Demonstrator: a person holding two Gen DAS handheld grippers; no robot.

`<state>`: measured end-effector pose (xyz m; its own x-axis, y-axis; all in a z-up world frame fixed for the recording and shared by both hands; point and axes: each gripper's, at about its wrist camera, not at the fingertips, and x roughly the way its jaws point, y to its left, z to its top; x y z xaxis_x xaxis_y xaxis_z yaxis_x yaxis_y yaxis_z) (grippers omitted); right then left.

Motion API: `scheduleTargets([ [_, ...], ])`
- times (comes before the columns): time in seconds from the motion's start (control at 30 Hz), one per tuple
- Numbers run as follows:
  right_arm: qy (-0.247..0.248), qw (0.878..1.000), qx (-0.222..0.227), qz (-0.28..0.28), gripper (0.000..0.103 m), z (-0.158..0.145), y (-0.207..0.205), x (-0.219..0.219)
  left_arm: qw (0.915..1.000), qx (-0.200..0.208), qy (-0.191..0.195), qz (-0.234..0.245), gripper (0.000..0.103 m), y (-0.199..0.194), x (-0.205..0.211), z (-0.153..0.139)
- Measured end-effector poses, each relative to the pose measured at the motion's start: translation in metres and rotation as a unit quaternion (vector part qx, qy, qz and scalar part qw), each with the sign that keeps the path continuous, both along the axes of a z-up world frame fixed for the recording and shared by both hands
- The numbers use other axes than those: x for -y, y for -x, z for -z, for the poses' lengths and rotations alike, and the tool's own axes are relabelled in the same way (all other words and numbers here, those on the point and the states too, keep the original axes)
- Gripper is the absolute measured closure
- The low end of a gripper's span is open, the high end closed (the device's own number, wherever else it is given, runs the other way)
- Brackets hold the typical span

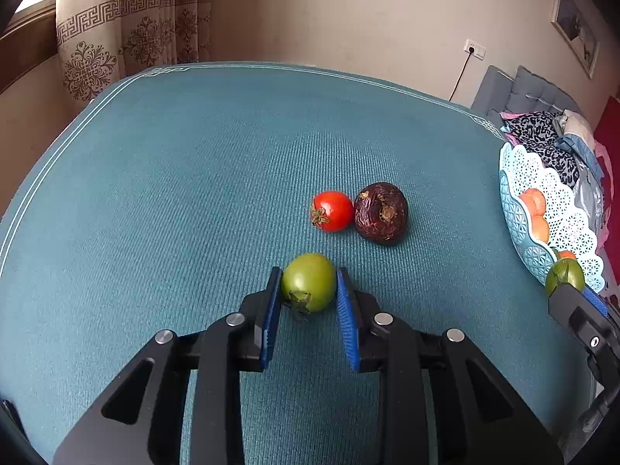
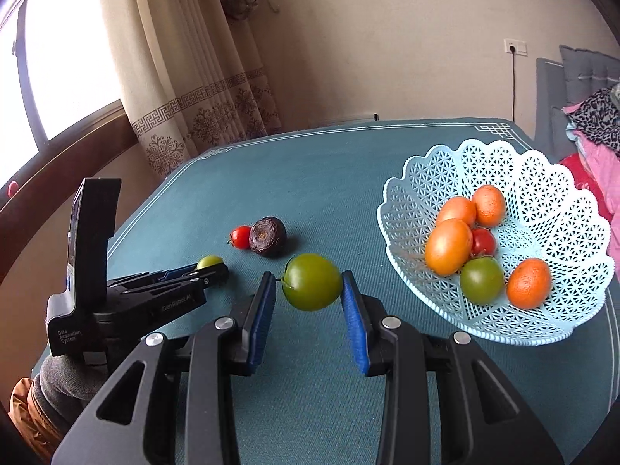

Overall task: Organize fruits
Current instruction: 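Carry both green tomatoes over the basket and open both grippers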

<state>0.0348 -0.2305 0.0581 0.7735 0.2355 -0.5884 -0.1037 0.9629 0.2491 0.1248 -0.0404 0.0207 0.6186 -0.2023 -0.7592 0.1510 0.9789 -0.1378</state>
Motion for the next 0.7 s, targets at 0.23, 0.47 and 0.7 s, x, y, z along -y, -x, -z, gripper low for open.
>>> scheduleTargets([
  [0.23, -0.006, 0.999, 0.019, 0.035, 0.068, -0.01, 0.009, 0.027, 0.9996, 0.028, -0.004, 0.011, 0.075, 0.015, 0.011, -0.02],
  [0.47, 0.008, 0.993, 0.037, 0.114, 0.068, -0.019, 0.022, 0.074, 0.9977, 0.051, 0.002, 0.045, 0.075, 0.031, 0.045, -0.042],
  [0.7, 0.034, 0.984, 0.032, 0.171, 0.067, -0.013, 0.025, 0.117, 0.9935, 0.064, 0.006, 0.094, 0.075, 0.047, 0.09, -0.056],
])
